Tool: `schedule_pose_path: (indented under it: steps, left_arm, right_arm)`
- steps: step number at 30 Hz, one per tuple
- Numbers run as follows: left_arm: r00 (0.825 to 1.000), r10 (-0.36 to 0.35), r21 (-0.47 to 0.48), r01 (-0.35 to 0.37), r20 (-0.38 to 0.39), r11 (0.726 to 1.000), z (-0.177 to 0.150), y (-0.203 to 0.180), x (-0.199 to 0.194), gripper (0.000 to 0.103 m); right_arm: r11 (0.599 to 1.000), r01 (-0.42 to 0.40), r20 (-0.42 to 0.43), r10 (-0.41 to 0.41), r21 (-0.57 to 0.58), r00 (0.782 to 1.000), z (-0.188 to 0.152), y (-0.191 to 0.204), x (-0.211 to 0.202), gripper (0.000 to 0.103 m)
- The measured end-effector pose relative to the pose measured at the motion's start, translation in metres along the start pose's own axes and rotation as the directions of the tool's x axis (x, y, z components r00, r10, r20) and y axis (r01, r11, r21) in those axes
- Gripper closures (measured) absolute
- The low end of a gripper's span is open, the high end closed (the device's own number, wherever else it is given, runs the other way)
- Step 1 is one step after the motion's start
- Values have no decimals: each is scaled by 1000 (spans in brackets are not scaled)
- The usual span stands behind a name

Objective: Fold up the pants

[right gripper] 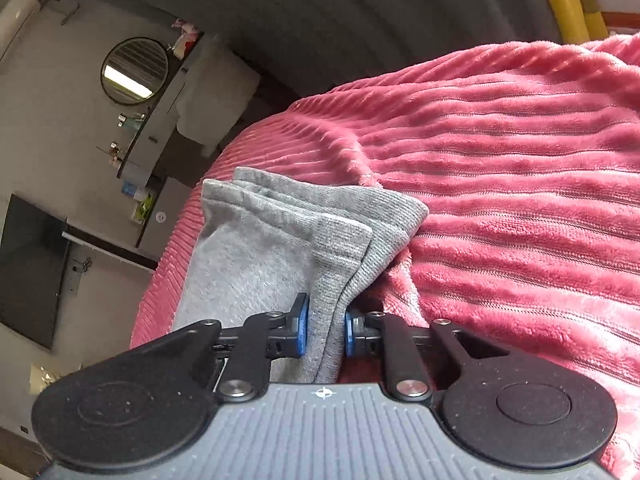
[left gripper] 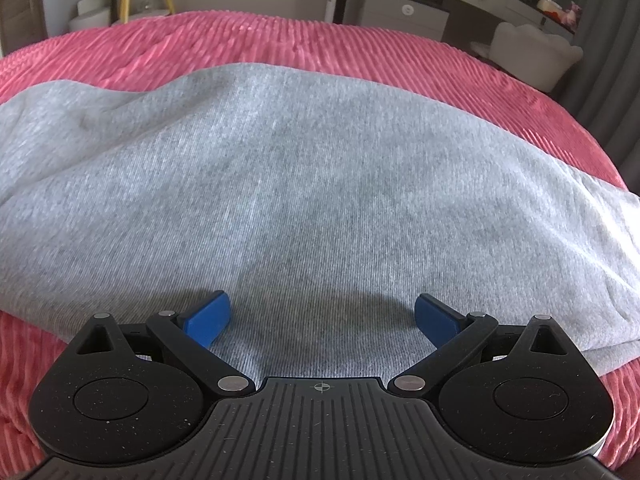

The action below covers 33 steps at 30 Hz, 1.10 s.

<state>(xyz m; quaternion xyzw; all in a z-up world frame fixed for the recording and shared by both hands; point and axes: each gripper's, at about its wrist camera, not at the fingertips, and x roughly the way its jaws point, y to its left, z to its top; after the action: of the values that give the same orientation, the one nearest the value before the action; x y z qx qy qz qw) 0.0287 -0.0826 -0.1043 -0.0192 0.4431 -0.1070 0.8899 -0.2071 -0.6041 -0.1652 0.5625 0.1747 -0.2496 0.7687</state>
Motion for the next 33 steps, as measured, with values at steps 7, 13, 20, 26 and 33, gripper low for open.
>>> schedule_pose_path:
  steps: [7, 13, 20, 26, 33]
  left_arm:
    - [1000, 3, 3, -3, 0, 1000, 0, -1, 0, 2]
    - [1000, -3, -9, 3, 5, 1000, 1, 1, -1, 2]
    - [1000, 5, -97, -4, 16, 995, 5, 17, -24, 2]
    - [995, 82, -105, -77, 49, 992, 4, 37, -60, 2]
    - [993, 80, -176, -64, 86, 982, -8, 76, -93, 2]
  right_arm:
    - [1000, -25, 12, 25, 7, 1000, 1, 1, 2, 83]
    - [997, -40, 18, 39, 63, 999, 5, -5, 9, 84]
    - [997, -34, 50, 37, -66, 998, 7, 24, -9, 92]
    - [985, 108, 29, -105, -138, 994, 9, 39, 0, 92]
    - [752, 95, 145, 1, -652, 989, -45, 197, -25, 93]
